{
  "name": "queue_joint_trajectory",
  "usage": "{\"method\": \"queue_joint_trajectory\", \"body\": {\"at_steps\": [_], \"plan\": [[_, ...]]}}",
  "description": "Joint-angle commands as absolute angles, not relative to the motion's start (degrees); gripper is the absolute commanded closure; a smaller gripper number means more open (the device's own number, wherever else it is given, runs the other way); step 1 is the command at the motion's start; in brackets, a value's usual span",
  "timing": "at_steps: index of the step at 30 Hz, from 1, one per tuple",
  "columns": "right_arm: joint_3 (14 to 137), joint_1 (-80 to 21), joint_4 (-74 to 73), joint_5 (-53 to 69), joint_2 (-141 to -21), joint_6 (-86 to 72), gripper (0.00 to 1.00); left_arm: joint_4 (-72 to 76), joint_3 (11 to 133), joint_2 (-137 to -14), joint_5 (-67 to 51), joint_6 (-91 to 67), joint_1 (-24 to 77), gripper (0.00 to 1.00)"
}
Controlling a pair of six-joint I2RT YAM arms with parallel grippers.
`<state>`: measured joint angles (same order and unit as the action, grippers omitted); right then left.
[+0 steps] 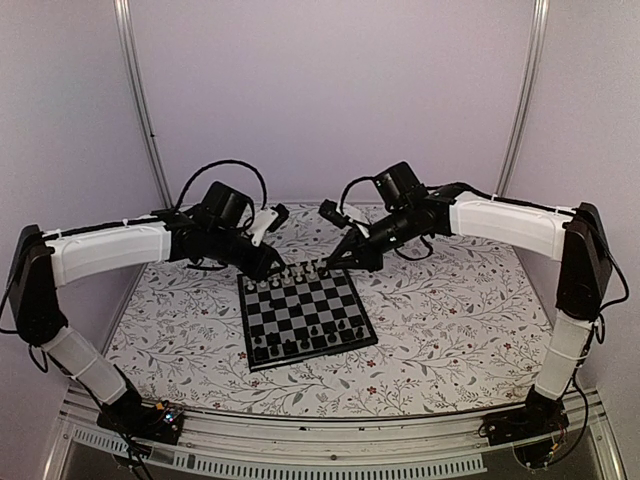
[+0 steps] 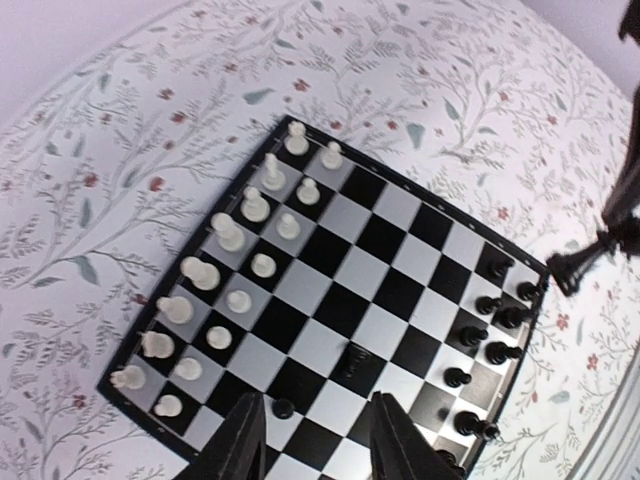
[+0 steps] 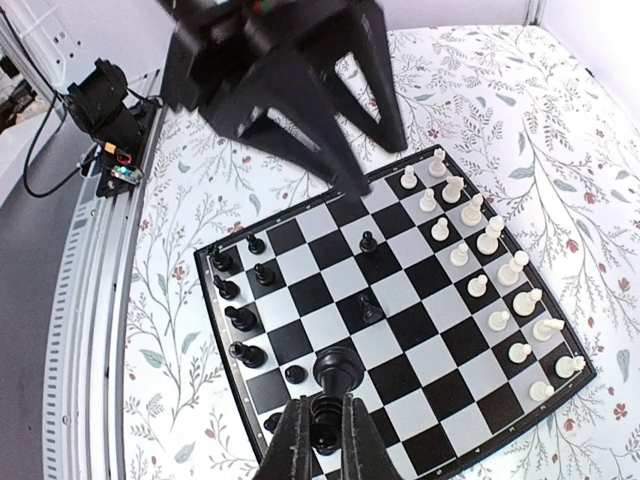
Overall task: Set up the chess pieces on the board
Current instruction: Place the chess piece on the chessboard.
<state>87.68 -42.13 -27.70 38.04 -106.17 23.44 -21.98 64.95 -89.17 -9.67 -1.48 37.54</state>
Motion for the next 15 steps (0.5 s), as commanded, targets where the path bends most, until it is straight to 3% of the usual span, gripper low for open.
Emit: {"method": "queue_joint_trajectory", "body": {"at_steps": [1,3,5,6,7,10,14,15], "plan": [[88.01,-45.28,-36.14,31.49,-104.11,31.53,0.97,-22.89,69.75,-83.17,5.32,-0.09,36.70,0.60],[88.69,-46.75,-39.11,29.80,-104.59,33.86,0.97,-21.72,71.03,-80.91,9.91,0.92,36.70,0.53],[89.14,-48.11,-41.13,28.65,-105.34,35.37,0.97,-18.48,71.38,-78.90,15.89,2.14,36.73,0.38],[89.34,-48.88,-41.88,27.92,-105.86,36.25,0.97,-15.35,70.68,-78.22,20.45,2.48,36.74,0.10],[89.57,-49.74,-42.49,27.20,-106.29,36.70,0.97,-11.61,69.65,-77.85,26.50,2.21,36.74,0.02],[90.81,-52.21,-44.02,25.13,-108.52,37.89,0.96,-6.32,68.27,-79.18,36.67,0.28,36.25,0.01],[93.05,-54.15,-46.08,23.96,-112.34,37.97,0.96,-8.24,66.20,-79.71,24.34,-1.84,32.83,0.02],[93.68,-54.49,-46.66,23.87,-113.08,37.97,0.96,-7.40,63.83,-78.92,20.71,-0.48,32.20,0.07]]}}
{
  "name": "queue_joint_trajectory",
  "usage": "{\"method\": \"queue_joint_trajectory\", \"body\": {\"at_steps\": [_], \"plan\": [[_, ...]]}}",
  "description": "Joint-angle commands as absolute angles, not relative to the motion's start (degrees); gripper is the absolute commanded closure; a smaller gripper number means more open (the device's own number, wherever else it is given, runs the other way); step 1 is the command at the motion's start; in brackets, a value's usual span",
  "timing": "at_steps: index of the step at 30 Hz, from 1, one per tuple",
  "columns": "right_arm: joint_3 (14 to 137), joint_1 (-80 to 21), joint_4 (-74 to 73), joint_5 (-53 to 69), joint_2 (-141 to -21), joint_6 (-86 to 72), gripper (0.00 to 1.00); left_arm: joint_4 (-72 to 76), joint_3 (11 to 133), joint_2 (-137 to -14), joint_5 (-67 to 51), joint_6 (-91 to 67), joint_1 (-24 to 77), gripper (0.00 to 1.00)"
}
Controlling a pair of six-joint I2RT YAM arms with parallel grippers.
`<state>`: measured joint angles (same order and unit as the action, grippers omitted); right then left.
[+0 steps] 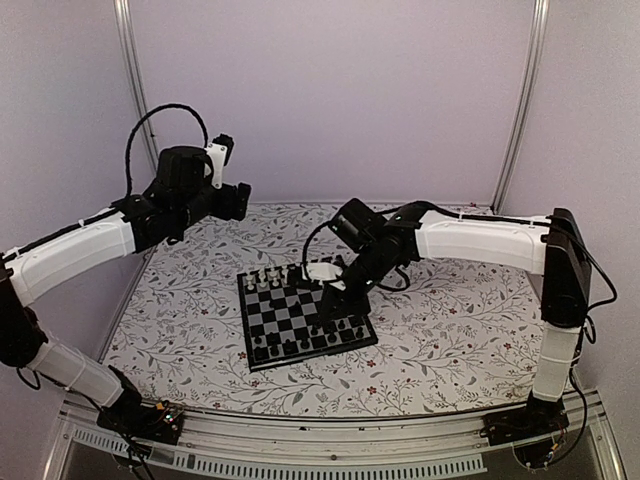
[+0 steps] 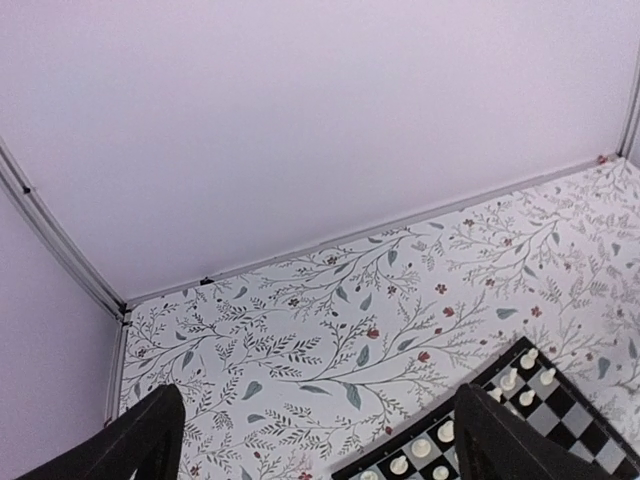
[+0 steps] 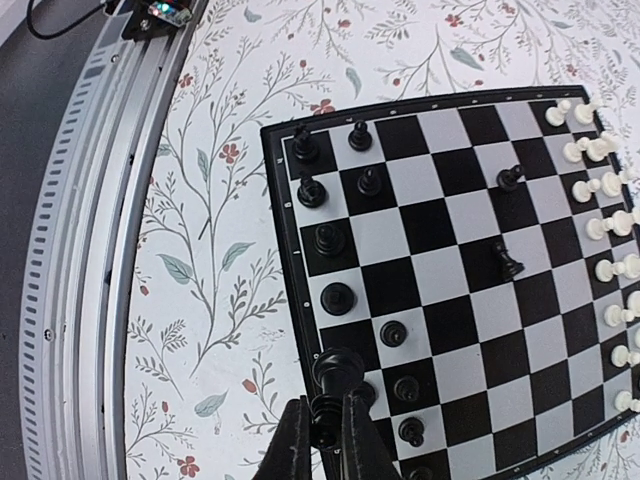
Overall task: Set up the chess pieces on the board
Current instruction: Place the chess piece on the chessboard.
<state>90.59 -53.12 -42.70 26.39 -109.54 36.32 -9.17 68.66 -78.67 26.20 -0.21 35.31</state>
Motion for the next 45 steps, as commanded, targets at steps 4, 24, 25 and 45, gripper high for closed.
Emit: {"method": "queue_joint_trajectory", "body": {"at_steps": [4,24,25,45], "plan": [[95.51,-55.77,-48.65,23.04,-116.27,38.32,0.96,-3.43,58.26,-74.84,15.36,1.25,31.55,0.13],[100.02,-56.87,-49.32,18.86,-123.52,35.86,0.95,-4.48,58.52,-74.09,13.21,2.69,31.29,0.20],[100.02,-56.92,-49.33,18.69,-123.57,35.78,0.94,-4.56,58.53,-74.20,13.15,2.68,31.33,0.20],[101.68,-55.35,-50.98,22.28,-119.41,34.52,0.67,-8.35,59.98,-77.07,11.04,2.72,31.53,0.21]]}}
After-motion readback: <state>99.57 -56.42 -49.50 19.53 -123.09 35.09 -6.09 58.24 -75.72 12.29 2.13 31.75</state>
